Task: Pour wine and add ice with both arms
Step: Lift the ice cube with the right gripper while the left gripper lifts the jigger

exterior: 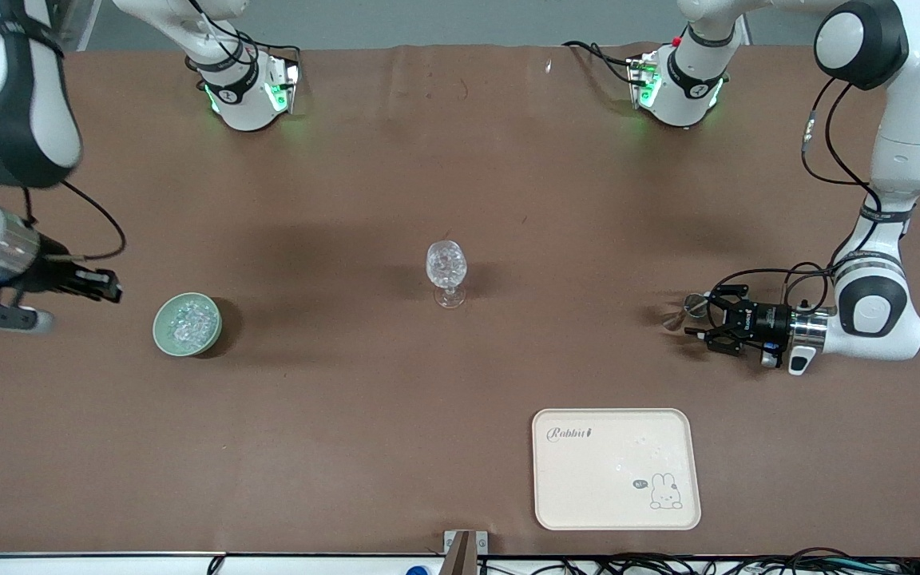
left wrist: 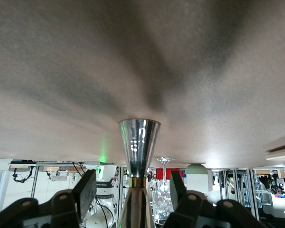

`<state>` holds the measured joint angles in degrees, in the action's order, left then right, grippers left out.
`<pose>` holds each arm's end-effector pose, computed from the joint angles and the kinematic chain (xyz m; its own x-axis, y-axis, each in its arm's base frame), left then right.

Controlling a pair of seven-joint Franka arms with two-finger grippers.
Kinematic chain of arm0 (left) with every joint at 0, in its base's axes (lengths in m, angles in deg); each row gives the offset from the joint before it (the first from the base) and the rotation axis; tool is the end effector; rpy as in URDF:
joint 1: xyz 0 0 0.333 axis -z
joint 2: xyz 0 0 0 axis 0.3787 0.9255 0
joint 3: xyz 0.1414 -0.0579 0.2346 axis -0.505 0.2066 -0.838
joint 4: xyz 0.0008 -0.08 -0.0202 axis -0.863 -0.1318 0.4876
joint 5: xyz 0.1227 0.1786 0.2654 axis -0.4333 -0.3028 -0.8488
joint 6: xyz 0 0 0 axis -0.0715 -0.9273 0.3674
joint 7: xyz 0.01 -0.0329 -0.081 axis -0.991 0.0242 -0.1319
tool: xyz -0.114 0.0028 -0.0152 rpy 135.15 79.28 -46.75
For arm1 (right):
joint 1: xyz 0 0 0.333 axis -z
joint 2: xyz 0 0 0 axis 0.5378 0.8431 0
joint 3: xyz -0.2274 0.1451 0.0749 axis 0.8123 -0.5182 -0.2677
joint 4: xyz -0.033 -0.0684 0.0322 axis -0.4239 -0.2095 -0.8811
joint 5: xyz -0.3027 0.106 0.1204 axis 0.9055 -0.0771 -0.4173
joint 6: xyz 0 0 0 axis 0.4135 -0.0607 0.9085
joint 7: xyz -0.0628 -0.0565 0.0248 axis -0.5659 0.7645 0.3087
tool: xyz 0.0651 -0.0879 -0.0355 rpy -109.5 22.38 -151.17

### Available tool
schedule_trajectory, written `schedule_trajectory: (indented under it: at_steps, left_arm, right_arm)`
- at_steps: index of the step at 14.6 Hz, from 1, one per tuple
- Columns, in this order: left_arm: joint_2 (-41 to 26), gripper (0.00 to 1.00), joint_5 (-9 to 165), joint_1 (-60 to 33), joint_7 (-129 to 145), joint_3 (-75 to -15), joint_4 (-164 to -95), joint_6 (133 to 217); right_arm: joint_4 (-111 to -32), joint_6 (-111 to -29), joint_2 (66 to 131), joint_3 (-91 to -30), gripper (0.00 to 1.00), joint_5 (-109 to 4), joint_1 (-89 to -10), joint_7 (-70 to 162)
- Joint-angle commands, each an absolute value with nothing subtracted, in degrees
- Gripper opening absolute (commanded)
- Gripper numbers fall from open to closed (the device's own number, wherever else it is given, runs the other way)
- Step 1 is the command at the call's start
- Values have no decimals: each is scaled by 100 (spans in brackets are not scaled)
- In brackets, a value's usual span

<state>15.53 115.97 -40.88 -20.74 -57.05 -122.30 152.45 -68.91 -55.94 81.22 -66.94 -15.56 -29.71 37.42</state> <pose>0.5493 0.0433 0.1367 0.1266 0.4096 -0.9034 0.9557 -0.2943 0.0005 0.5417 -0.0194 0.4886 0.9951 -0.0944 -0.0286 -0.0944 -0.9955 0.0010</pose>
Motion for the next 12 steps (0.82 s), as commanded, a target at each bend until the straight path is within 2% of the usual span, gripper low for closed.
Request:
schedule_trajectory:
  at_steps: [1,5,8,12]
  left_arm:
    - [1545,70,11758,-4062,-1960,-5666,-12263,15229]
    - [1597,67,11758,-4053,-1838,-5657,-12263,15229]
    - [1615,63,11758,-4062,-1776,-5657,-12272,15229]
    - [1624,48,11758,-4062,-1749,-5657,-12272,15220]
  right_arm:
    - [-6604,-4851,7713,-6736,8,-1571,-2972,3723]
    - [-6674,-4225,6948,-6754,6,-1606,-3139,3740]
    - [-6499,-4171,6938,-6745,5,-1606,-3139,3993]
    - [-6173,-4119,7096,-6736,5,-1615,-3130,4575]
